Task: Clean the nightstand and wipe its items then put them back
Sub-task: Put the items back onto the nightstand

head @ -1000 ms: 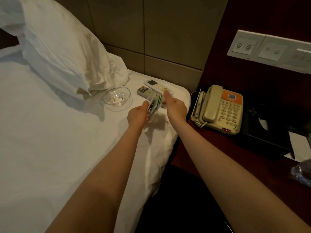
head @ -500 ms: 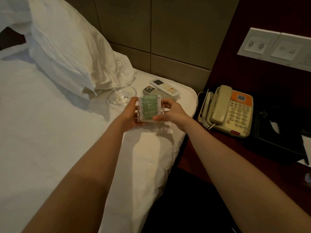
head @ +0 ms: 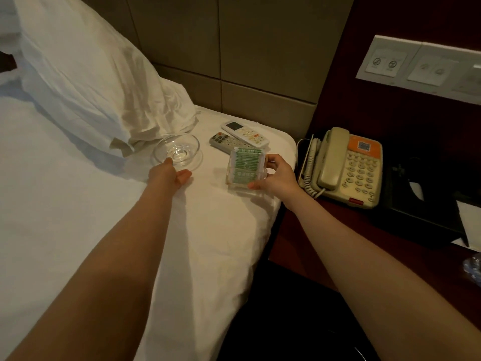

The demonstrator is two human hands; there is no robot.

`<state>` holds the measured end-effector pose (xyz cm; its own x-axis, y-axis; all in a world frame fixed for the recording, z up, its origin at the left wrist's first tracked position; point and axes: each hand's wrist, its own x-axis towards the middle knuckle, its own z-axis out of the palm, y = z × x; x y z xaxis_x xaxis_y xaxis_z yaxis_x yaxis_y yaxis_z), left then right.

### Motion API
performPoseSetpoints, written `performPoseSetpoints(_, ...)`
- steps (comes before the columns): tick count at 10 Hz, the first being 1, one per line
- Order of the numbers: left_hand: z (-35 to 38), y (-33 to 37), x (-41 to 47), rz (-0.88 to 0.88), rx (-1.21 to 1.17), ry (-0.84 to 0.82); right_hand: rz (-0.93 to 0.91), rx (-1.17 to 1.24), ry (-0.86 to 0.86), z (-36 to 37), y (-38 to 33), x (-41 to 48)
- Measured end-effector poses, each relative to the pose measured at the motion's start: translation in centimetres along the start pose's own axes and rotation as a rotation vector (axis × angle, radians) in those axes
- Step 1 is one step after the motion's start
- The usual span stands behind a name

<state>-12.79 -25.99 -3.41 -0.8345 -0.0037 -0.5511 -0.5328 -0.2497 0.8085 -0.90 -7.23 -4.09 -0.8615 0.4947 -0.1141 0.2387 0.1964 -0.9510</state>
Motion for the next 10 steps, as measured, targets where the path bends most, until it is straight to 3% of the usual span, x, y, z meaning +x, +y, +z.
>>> performPoseSetpoints(4,0.6,-1.6,-1.6,0.105,0.284,-0.022,0.102,0.137,0.103,-3.2,2.1,-3.0)
performPoseSetpoints(5,1.2,-2.3,-3.7,0.043,0.358,-0.017,0.123,0.161,0.136,-5.3,2.1,-5.0)
performPoseSetpoints(10,10.9,-11.6,-15.7,0.059,0.823,-0.577,0.254,0.019,0.39,-21.3,6.2,-15.7)
